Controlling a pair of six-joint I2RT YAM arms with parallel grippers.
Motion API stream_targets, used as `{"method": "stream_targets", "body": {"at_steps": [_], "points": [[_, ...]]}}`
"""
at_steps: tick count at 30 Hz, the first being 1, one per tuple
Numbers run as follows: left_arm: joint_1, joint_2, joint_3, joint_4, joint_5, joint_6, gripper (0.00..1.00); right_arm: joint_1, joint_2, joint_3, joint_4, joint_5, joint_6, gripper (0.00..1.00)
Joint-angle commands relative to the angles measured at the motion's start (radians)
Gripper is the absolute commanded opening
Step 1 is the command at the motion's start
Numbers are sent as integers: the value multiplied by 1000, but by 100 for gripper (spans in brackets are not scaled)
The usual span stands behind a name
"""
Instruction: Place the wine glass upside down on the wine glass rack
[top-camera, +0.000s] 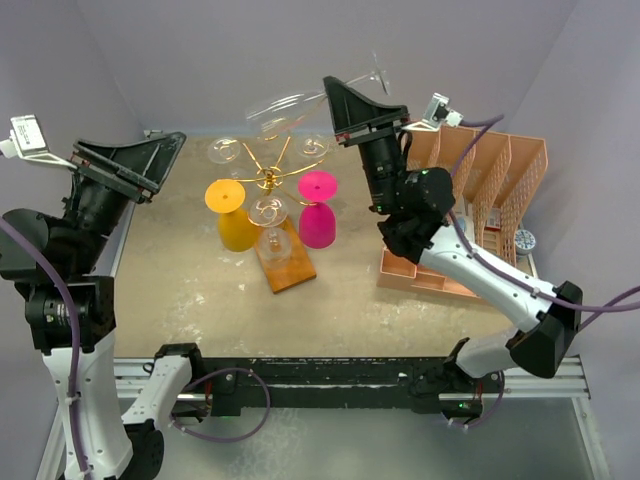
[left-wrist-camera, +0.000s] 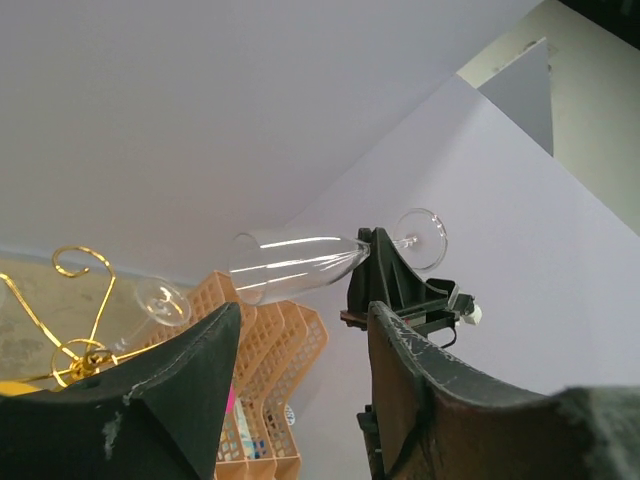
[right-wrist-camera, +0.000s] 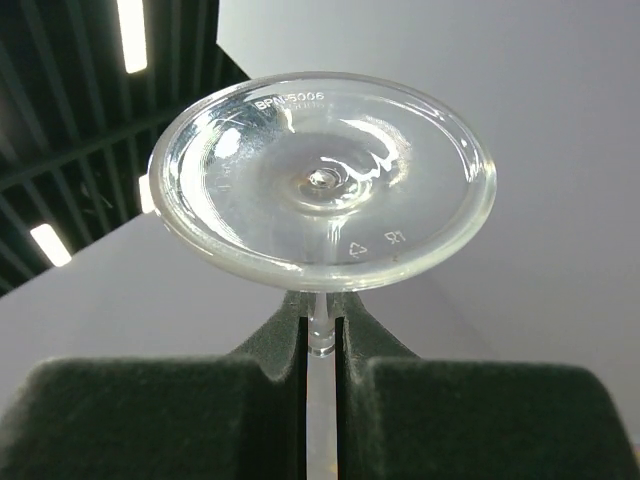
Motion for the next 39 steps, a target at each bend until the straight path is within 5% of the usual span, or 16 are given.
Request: {"method": "stream_targets", "body": {"at_steps": [1, 14, 24, 33, 39], "points": [[3, 17, 19, 169, 93, -37, 51, -16, -79, -18, 59, -97, -276, 0], [3, 102, -75, 476, 100, -238, 52, -19, -305, -130, -179, -66, -910, 0], [-16, 124, -219, 627, 59, -380, 52, -19, -333, -218, -265, 50, -1188, 0], [-428, 263, -203, 581, -103, -234, 52, -23, -329, -270, -318, 45, -1249, 0], [-601, 403, -118, 560, -100, -168, 54, -28, -358, -271, -432, -46, -1235, 0]]}}
